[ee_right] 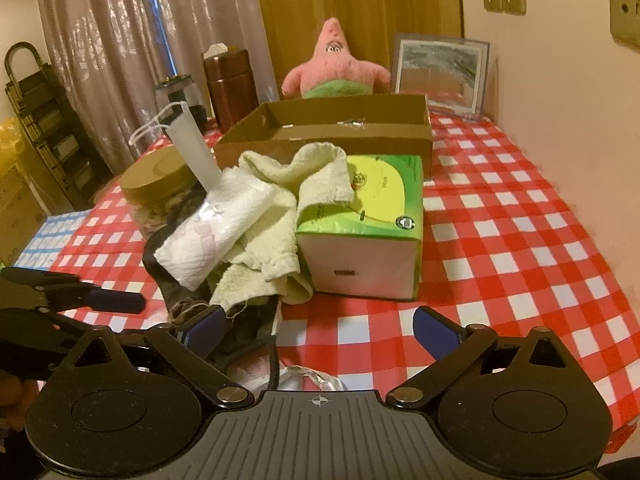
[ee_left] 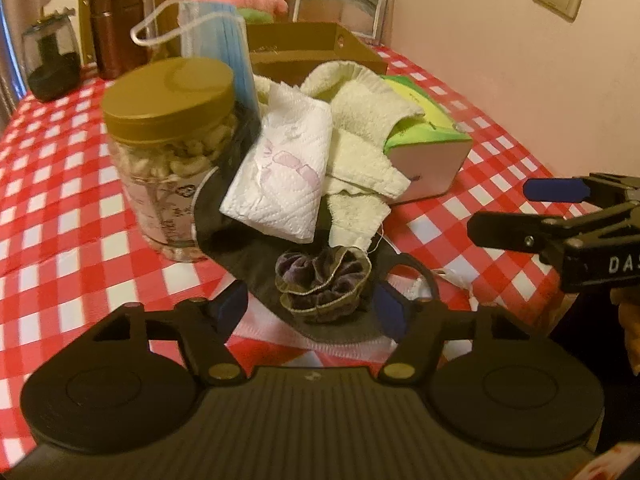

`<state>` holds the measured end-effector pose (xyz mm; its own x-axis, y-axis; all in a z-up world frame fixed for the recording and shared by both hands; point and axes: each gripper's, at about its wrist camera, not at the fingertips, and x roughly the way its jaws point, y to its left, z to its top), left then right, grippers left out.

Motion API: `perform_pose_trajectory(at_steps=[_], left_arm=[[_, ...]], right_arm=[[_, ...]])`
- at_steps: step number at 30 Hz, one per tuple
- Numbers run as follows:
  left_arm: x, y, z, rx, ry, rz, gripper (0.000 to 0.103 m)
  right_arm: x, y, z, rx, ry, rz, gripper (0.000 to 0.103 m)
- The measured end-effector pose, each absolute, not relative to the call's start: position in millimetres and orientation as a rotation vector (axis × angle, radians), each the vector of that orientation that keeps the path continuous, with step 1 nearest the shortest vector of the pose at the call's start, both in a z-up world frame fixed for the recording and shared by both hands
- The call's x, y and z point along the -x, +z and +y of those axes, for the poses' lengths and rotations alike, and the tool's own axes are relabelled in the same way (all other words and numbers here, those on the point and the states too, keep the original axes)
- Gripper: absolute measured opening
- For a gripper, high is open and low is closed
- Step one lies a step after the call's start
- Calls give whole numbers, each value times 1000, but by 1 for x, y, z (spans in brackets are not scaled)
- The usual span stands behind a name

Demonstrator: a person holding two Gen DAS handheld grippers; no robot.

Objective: Organize soft objects
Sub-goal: 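Reach the left gripper into the pile and grasp the dark grey scrunchie, then lift the scrunchie with the left gripper while the right gripper grasps the white folded pad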

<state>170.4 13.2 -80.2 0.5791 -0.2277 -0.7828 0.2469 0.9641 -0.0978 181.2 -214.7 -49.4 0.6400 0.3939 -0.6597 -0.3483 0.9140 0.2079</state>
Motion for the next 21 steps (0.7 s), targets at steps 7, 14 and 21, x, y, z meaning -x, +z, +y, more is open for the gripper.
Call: perform_pose_trajectory(at_steps=[7, 14, 21], left_arm=[[-191, -101, 14, 11, -326, 952, 42], [-183, -91, 22, 27, -328, 957, 24], [-161, -63, 41, 17, -288, 922, 19]], right_arm=[[-188, -57, -214, -71, 421, 785, 99], [-187, -56, -208, -60, 427, 781, 99], [-185, -48, -196, -67, 460, 759, 99]])
